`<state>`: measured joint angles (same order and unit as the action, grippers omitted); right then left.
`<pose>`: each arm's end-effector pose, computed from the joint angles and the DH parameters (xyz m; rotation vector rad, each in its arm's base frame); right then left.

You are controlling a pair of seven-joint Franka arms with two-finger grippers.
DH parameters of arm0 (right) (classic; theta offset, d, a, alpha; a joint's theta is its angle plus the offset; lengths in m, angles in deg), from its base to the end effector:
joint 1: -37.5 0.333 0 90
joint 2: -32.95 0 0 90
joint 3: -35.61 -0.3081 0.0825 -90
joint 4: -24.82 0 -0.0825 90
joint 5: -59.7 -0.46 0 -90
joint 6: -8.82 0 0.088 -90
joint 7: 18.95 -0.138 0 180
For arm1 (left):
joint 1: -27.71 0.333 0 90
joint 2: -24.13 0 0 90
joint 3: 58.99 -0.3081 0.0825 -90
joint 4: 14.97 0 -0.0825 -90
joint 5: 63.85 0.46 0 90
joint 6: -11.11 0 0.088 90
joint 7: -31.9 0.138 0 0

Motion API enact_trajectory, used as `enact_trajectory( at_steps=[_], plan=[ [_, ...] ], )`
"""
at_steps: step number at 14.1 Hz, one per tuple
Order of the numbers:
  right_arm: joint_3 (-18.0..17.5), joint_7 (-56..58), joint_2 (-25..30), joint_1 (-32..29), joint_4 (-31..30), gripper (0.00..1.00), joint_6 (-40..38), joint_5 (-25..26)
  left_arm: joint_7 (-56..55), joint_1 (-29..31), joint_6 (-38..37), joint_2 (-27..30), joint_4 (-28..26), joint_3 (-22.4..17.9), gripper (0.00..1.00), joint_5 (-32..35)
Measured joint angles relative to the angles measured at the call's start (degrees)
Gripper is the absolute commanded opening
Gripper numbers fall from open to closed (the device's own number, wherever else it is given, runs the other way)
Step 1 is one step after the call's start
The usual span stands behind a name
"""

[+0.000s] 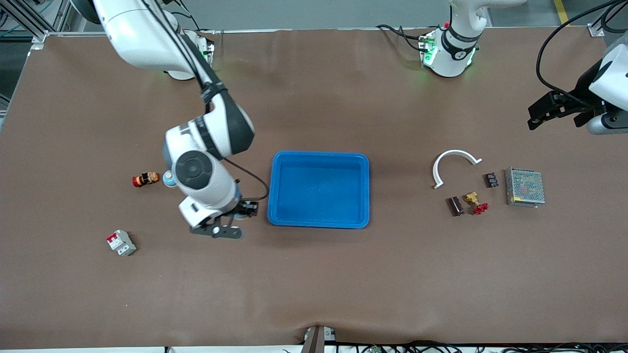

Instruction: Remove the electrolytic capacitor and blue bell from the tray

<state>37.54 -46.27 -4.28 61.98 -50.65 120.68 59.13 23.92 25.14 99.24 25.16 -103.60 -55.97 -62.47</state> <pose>0.7314 0.3097 0.2879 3.1228 -0.1255 -0.0129 0.6197 -0.0575 0.6071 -3.1171 -0.0664 -0.0189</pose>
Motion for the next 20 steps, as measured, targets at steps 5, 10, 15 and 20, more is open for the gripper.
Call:
enact_trajectory(
  at_steps=[5, 10, 15, 20],
  plan=[
    [0.2, 16.8, -0.1, -7.5, 0.8, 0.49, -0.3, 0.0, 0.0, 0.0, 0.0, 0.0, 0.0, 0.1, 1.00, 0.0],
    [0.2, 31.1, -0.9, -13.9, 0.7, 0.49, 1.7, -0.3, 0.0, 0.2, 0.0, 0.0, 0.0, 0.2, 1.00, 0.0],
    [0.2, 40.5, -1.1, -15.3, -4.7, 0.49, 7.9, -0.3, 0.0, 0.2, 0.0, 0.0, -0.1, 0.3, 1.00, 0.0],
    [0.2, 49.3, -1.0, -17.5, -12.1, 0.48, 16.2, -0.3, 0.0, 0.2, 0.0, 0.0, -0.1, 0.3, 1.00, 0.0]
  ],
)
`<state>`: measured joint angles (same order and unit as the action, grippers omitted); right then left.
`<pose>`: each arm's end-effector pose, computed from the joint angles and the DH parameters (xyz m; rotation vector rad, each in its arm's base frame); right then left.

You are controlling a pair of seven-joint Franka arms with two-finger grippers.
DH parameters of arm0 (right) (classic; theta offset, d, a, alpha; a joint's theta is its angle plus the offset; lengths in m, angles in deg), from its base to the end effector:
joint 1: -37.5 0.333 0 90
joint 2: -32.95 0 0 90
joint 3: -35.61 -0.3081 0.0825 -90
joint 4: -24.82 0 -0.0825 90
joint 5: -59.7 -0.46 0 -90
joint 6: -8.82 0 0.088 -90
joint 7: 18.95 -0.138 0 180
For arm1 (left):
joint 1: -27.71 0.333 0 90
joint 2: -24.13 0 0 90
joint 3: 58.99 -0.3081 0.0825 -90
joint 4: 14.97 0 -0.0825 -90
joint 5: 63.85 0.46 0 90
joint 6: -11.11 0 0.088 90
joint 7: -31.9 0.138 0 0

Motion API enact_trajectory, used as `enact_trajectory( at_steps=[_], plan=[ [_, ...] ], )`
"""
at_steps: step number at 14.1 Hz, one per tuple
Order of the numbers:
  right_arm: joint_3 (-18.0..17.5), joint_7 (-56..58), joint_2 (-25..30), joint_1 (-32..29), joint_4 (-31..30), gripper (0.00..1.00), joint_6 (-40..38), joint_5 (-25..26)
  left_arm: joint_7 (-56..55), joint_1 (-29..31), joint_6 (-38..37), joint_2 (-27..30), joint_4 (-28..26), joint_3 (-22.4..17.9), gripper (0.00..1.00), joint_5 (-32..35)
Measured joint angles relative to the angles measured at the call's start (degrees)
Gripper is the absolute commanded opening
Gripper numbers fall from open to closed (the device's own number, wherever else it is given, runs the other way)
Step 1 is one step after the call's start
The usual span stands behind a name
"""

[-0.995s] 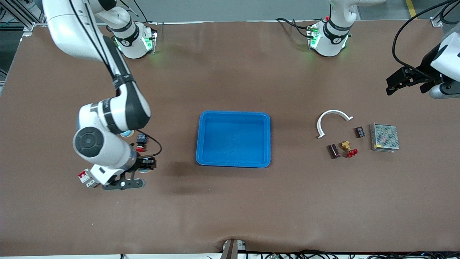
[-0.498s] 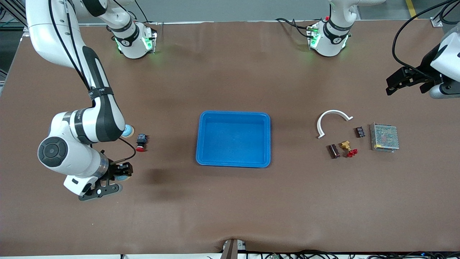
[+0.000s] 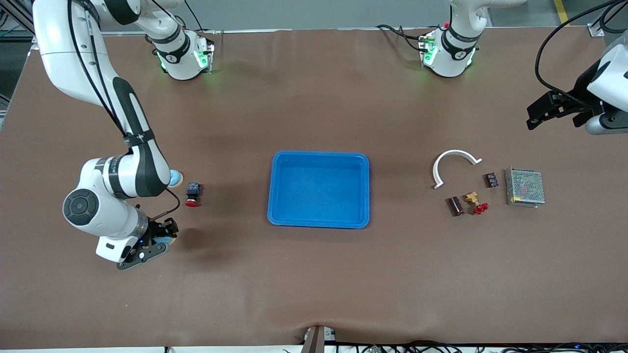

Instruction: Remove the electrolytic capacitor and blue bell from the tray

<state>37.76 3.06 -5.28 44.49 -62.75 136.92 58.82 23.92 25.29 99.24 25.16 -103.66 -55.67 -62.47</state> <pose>0.7673 0.0686 0.1877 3.0392 0.7243 0.0603 0.6195 -0.0591 0.6065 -3.1170 -0.0623 -0.0173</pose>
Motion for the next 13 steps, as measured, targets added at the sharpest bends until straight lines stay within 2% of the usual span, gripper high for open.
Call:
enact_trajectory(
  at_steps=[8, 13],
  plan=[
    [0.0, 9.3, 0.1, -3.7, -4.1, 0.47, 5.4, -0.3, 0.0, 0.0, 0.0, 0.0, 0.0, 0.0, 1.00, 0.0],
    [-0.6, 9.6, 0.1, -3.7, -10.8, 0.47, 13.8, -0.6, 0.0, 0.0, 0.0, 0.0, 0.0, 0.0, 1.00, 0.0]
  ],
)
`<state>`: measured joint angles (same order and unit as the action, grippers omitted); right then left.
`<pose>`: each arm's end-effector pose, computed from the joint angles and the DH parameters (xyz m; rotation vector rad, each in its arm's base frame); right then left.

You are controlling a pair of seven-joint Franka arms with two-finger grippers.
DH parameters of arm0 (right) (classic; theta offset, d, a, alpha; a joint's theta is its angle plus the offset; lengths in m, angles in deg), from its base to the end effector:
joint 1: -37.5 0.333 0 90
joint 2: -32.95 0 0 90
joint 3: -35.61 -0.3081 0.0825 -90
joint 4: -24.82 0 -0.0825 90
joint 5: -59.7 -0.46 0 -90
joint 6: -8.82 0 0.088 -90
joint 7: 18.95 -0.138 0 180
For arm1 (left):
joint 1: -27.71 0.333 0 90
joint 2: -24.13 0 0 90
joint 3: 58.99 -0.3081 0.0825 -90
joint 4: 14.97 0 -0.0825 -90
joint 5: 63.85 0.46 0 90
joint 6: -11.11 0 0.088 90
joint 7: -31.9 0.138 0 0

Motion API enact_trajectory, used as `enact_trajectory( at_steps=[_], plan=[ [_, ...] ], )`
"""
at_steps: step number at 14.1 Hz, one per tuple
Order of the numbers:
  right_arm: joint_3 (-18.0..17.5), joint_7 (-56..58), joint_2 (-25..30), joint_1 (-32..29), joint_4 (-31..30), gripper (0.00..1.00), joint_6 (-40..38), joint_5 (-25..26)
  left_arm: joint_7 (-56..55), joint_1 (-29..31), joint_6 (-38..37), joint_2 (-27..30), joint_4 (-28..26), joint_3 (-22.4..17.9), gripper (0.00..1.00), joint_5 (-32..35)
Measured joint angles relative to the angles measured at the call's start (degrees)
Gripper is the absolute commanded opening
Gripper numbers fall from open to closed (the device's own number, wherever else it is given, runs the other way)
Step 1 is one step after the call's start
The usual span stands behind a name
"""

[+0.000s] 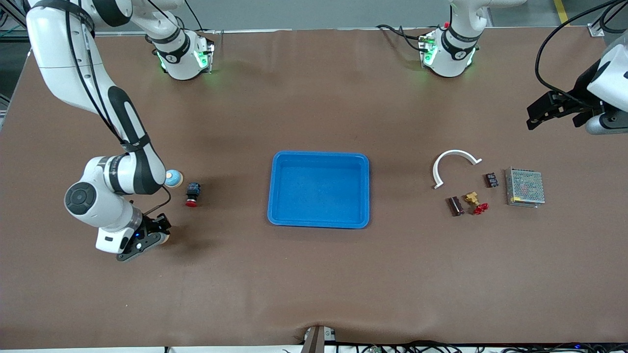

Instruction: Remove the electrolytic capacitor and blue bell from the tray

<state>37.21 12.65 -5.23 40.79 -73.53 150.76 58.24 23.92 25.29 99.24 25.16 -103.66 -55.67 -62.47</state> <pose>0.7320 0.0227 0.1182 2.9886 0.8731 0.1425 0.6195 -0.0591 0.6065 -3.1170 -0.0623 -0.0173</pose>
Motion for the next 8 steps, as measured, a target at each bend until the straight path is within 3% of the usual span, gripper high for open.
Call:
enact_trajectory(
  at_steps=[8],
  plan=[
    [-0.2, 2.0, 0.0, -0.7, -1.2, 0.47, 2.3, -0.8, 0.0, 0.0, 0.0, 0.0, 0.0, 0.0, 1.00, 0.0]
  ],
)
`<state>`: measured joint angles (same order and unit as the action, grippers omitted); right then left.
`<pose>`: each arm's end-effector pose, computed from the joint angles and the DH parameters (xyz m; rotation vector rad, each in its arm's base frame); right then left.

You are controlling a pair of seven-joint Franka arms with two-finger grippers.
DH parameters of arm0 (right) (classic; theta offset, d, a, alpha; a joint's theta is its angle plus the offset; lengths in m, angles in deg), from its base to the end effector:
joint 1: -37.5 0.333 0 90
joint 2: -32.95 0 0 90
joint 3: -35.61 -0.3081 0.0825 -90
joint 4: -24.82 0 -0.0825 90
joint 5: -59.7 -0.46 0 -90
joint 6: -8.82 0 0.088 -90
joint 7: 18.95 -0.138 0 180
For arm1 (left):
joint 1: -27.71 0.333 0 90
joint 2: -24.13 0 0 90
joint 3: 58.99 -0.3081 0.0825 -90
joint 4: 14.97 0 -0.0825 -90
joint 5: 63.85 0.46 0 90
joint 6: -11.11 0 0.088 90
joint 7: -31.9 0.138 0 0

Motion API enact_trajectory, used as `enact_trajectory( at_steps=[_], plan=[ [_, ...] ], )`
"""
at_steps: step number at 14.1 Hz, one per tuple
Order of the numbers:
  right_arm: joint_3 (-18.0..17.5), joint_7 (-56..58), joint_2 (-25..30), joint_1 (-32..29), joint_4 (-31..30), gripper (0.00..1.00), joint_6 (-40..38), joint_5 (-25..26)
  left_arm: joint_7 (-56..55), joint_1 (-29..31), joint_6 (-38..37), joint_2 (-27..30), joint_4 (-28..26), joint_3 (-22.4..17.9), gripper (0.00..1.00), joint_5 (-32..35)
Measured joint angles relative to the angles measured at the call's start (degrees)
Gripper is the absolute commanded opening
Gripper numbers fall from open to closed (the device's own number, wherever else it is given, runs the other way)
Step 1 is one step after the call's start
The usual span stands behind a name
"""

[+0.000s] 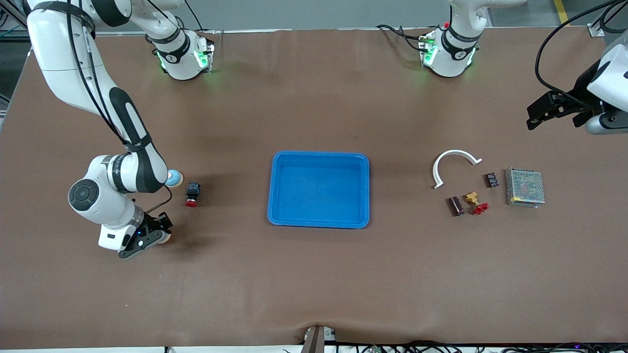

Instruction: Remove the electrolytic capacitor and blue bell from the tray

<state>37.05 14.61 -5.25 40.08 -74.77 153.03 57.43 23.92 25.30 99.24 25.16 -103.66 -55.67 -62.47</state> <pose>0.7283 0.0153 0.1117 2.9843 0.8922 0.1725 0.6195 -0.0590 0.6065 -3.1170 -0.0626 -0.0173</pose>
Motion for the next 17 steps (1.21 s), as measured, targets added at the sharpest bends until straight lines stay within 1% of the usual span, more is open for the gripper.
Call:
enact_trajectory(
  at_steps=[10, 11, 12, 13, 14, 15, 17],
  plan=[
    [-0.2, 0.8, -0.4, -0.5, -1.0, 0.48, 2.3, -0.1, 0.0, 0.1, 0.0, 0.0, -0.1, 0.0, 1.00, 0.0],
    [-0.2, 0.8, -0.5, -0.5, -1.3, 0.48, 2.7, -0.1, 0.0, 0.1, 0.0, 0.0, -0.1, 0.0, 1.00, 0.0],
    [-0.2, 0.8, -0.6, -0.5, -1.6, 0.51, 3.1, -0.1, 0.0, 0.1, 0.0, 0.0, -0.1, 0.0, 1.00, 0.0],
    [-0.3, 0.8, -0.6, -0.5, -1.7, 0.58, 3.3, -0.1, 0.0, 0.1, -0.1, 0.0, -0.1, 0.0, 1.00, 0.0],
    [-0.4, 0.8, -0.6, -0.5, -1.8, 0.72, 3.4, -0.1, 0.0, 0.1, -0.1, 0.0, -0.1, 0.0, 1.00, 0.0],
    [-0.5, 0.8, -0.6, -0.5, -1.8, 0.99, 3.4, -0.1, 0.0, 0.1, -0.1, 0.0, -0.1, 0.0, 1.00, 0.0],
    [-0.6, 0.8, -0.6, -0.5, -1.8, 1.00, 3.5, -0.1, 0.0, 0.1, -0.1, 0.0, -0.1, 0.0, 1.00, 0.0]
  ],
)
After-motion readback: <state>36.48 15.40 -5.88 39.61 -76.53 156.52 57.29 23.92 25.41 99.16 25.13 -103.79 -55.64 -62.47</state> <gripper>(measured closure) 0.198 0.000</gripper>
